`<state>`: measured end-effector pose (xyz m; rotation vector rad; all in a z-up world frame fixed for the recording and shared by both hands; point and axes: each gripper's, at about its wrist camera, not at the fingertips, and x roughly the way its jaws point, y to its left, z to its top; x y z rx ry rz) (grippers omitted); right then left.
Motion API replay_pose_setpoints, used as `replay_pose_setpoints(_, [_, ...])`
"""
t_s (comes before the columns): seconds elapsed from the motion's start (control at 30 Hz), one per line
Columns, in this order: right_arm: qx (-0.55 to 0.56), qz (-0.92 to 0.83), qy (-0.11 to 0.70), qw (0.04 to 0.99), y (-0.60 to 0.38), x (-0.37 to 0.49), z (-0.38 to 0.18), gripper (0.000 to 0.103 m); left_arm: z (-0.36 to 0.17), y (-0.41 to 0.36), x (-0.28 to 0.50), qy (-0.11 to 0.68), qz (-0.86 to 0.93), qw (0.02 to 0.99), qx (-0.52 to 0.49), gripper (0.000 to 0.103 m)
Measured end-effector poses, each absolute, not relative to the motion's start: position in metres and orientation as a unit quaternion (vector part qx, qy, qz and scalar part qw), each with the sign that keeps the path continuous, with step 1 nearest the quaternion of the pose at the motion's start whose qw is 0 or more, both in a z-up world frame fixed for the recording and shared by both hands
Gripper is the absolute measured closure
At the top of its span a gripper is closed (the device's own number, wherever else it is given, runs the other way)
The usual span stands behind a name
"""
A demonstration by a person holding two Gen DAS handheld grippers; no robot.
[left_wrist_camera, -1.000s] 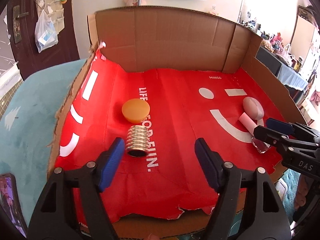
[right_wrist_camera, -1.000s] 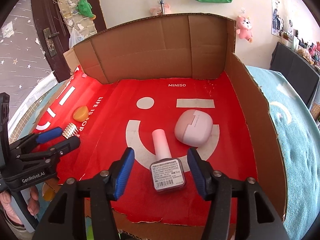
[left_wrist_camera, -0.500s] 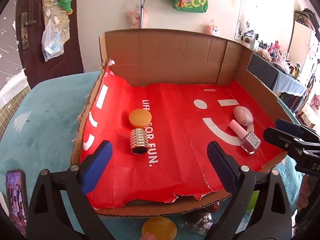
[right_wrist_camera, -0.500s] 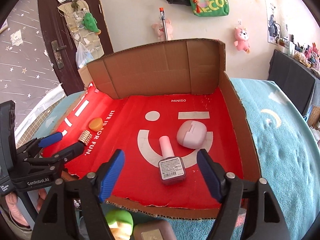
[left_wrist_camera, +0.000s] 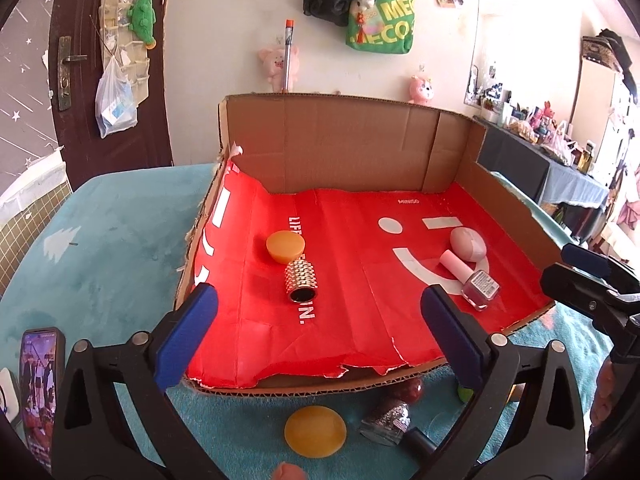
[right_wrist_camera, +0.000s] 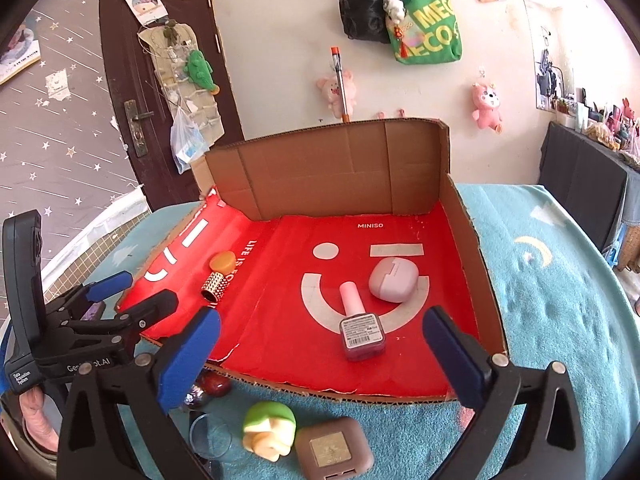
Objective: Organize rigid objects
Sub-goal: 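Withdraw both grippers from the box toward the items on the blanket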
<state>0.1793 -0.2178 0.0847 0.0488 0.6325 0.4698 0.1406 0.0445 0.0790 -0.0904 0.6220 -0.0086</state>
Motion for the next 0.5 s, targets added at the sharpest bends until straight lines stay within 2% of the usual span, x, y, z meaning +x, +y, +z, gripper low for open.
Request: replay_pose_setpoints(0.5, [0.012, 0.226, 0.243, 0.943, -0.22, 0.138, 0.094, 0.0, 0.088, 0.037, 0.101, 0.28, 0.016, 0.96, -0.017, 0.0])
